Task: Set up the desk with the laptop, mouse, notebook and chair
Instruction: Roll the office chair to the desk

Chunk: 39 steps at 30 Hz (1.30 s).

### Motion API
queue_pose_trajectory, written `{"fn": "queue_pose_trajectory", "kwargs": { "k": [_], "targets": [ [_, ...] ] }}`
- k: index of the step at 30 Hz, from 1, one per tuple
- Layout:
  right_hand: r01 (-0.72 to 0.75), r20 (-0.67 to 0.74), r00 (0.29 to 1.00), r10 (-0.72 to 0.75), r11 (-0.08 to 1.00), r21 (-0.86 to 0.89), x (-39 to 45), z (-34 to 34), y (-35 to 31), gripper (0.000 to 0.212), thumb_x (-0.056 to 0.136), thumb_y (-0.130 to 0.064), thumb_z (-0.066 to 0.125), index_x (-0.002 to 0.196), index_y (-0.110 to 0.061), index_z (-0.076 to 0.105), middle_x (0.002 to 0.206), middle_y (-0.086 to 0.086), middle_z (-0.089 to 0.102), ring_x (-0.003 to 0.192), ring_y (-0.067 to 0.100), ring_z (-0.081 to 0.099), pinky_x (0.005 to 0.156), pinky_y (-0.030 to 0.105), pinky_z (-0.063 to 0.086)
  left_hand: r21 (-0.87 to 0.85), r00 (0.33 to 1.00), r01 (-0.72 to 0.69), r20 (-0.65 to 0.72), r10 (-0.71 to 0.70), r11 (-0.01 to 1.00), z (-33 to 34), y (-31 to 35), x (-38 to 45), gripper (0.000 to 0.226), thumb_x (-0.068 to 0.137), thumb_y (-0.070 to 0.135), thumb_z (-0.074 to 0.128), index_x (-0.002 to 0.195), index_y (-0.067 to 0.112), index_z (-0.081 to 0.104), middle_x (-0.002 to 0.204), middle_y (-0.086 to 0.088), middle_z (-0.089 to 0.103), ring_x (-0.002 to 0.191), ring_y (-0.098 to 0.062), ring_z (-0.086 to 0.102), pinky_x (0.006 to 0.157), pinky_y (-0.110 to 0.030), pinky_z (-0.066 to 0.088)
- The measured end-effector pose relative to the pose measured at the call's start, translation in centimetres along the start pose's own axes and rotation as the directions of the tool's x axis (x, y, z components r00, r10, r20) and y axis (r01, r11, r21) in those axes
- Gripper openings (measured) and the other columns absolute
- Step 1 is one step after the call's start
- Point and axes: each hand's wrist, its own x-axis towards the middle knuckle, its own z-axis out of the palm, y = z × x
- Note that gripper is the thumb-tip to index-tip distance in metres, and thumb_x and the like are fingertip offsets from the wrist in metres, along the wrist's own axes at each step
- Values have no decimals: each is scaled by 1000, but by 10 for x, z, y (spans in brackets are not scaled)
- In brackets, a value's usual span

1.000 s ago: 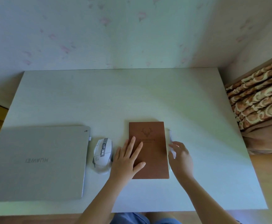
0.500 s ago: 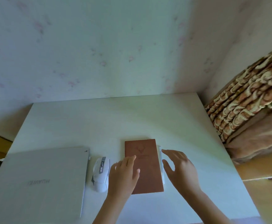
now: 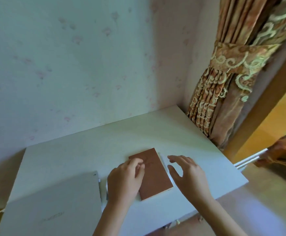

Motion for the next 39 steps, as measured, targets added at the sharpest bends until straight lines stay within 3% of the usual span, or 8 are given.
{"fn": "queue_pose_trajectory", "kwargs": {
  "k": [10, 16, 22, 26, 29, 31, 35, 39],
  "targets": [
    [-236, -87, 970, 227, 965, -111, -110, -28, -44, 26, 81, -25, 70, 106, -27, 68, 93, -15, 70, 86, 7, 63, 63, 15, 40, -104, 974, -176, 127, 188, 979, -42, -14, -63, 15, 76, 26, 76, 88, 30, 70, 77, 19, 69, 59, -8, 64, 47, -24, 46],
    [-375, -165, 922, 351, 915, -150, -165, -64, -46, 23, 81, -27, 68, 104, -30, 68, 93, -17, 68, 86, 8, 62, 66, 22, 46, -202, 926, -252, 236, 296, 947, -37, 18, -85, 15, 78, 26, 73, 91, 32, 70, 82, 19, 68, 65, -7, 64, 49, -24, 45],
    [-492, -263, 860, 439, 850, -189, -222, -109, -22, 19, 79, -29, 66, 98, -32, 67, 91, -17, 68, 88, 11, 63, 69, 29, 51, -269, 857, -377, 262, 444, 886, -28, 81, -111, 12, 79, 26, 71, 90, 30, 70, 82, 18, 70, 69, -6, 65, 53, -20, 40],
    [-554, -347, 810, 473, 811, -188, -265, -149, 2, 19, 79, -32, 62, 97, -31, 68, 90, -19, 67, 87, 7, 63, 69, 25, 50, -309, 792, -453, 293, 536, 837, -9, 135, -138, 13, 78, 26, 71, 90, 30, 70, 83, 15, 71, 71, -10, 67, 55, -26, 51],
    [-599, -417, 766, 489, 779, -188, -301, -185, 27, 23, 78, -36, 57, 97, -29, 69, 89, -19, 67, 85, 5, 61, 67, 23, 49, -361, 744, -490, 301, 597, 793, 2, 189, -167, 15, 77, 28, 73, 91, 31, 71, 82, 15, 71, 71, -10, 66, 55, -23, 47],
    [-628, -452, 738, 502, 756, -186, -327, -211, 44, 23, 77, -34, 58, 96, -27, 70, 88, -19, 66, 87, 2, 56, 66, 21, 46, -396, 714, -507, 304, 631, 765, 12, 226, -191, 16, 77, 30, 73, 92, 32, 70, 82, 16, 71, 72, -9, 66, 56, -21, 46],
    [-675, -502, 687, 525, 717, -175, -382, -261, 77, 20, 76, -30, 61, 95, -28, 69, 87, -18, 66, 84, 7, 59, 67, 25, 50, -458, 651, -533, 315, 690, 712, 36, 294, -246, 16, 81, 34, 66, 97, 33, 68, 88, 16, 69, 78, -10, 66, 62, -32, 55],
    [-725, -531, 634, 561, 671, -156, -435, -303, 107, 18, 77, -24, 68, 95, -27, 69, 90, -19, 67, 87, 10, 61, 70, 27, 50, -494, 592, -568, 309, 744, 658, 49, 350, -302, 15, 77, 34, 69, 92, 34, 67, 85, 16, 68, 78, -11, 66, 58, -29, 51]
  ]
}}
